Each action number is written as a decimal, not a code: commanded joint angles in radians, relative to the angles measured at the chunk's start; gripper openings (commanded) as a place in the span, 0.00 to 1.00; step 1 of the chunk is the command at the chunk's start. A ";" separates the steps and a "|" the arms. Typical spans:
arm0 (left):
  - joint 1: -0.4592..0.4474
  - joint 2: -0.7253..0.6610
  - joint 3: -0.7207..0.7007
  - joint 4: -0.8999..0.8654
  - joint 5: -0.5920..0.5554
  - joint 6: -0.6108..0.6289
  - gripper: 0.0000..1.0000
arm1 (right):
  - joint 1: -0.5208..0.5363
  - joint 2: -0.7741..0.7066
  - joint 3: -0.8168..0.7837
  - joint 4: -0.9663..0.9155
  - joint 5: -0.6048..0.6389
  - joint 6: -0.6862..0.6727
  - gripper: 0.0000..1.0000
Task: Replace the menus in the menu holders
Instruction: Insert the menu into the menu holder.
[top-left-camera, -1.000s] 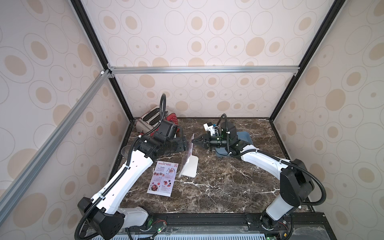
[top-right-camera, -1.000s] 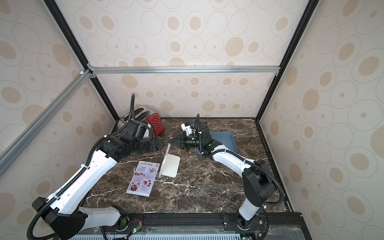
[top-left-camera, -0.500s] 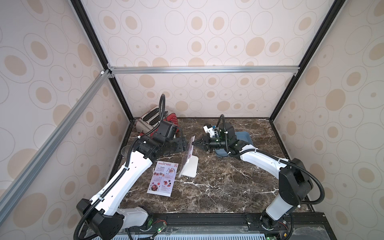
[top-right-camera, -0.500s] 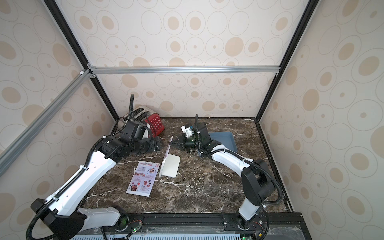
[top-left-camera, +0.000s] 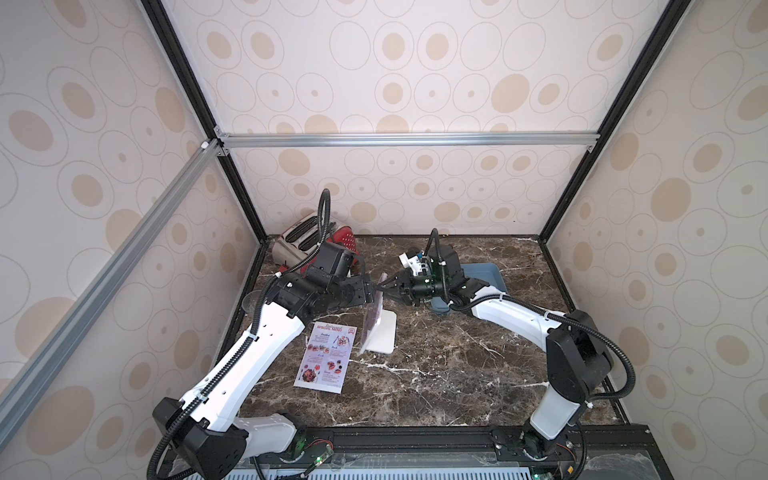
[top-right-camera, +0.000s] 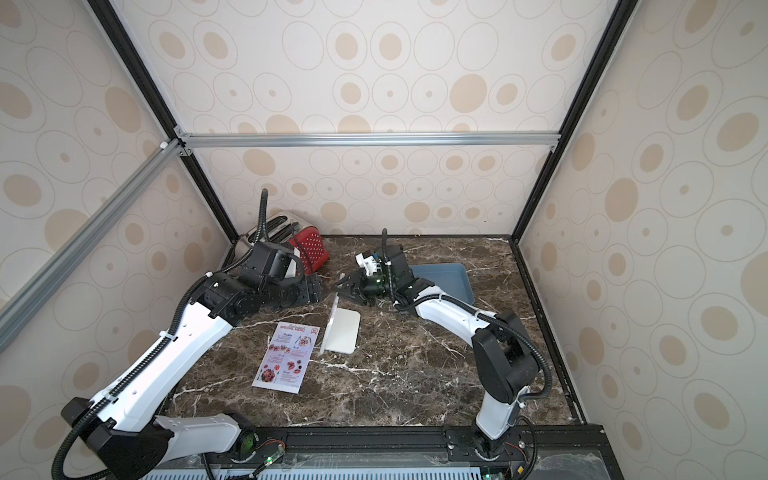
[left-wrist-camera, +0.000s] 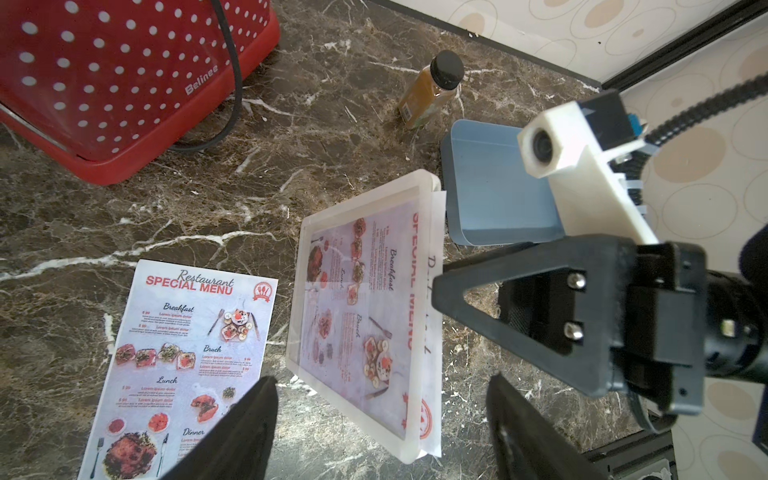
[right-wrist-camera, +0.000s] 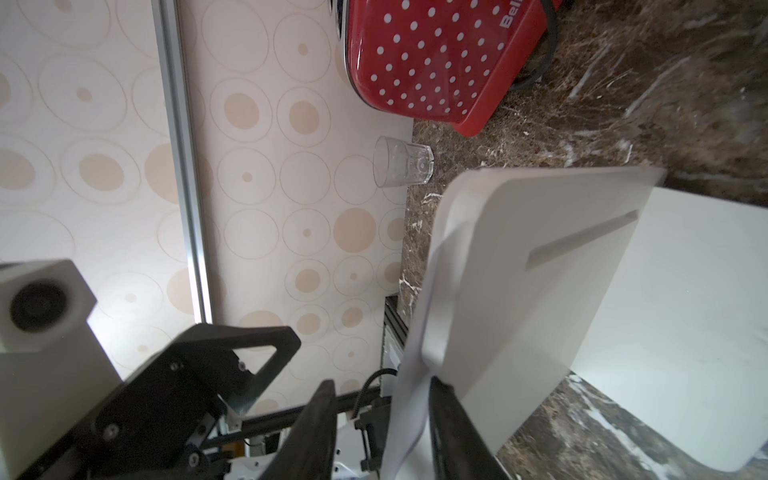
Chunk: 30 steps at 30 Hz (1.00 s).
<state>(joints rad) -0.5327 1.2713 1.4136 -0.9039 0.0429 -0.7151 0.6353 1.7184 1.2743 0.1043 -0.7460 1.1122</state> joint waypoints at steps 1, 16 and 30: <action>0.008 -0.029 -0.002 -0.010 -0.018 -0.015 0.78 | -0.010 -0.096 0.040 -0.130 0.038 -0.088 0.43; 0.007 -0.027 -0.025 0.011 -0.008 -0.019 0.77 | 0.015 -0.068 0.073 -0.215 0.017 -0.124 0.14; 0.007 -0.032 -0.026 0.008 -0.011 -0.021 0.77 | 0.030 0.001 0.094 -0.208 -0.009 -0.120 0.08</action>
<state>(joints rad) -0.5327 1.2652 1.3857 -0.8833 0.0448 -0.7189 0.6563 1.7050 1.3384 -0.1204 -0.7357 0.9829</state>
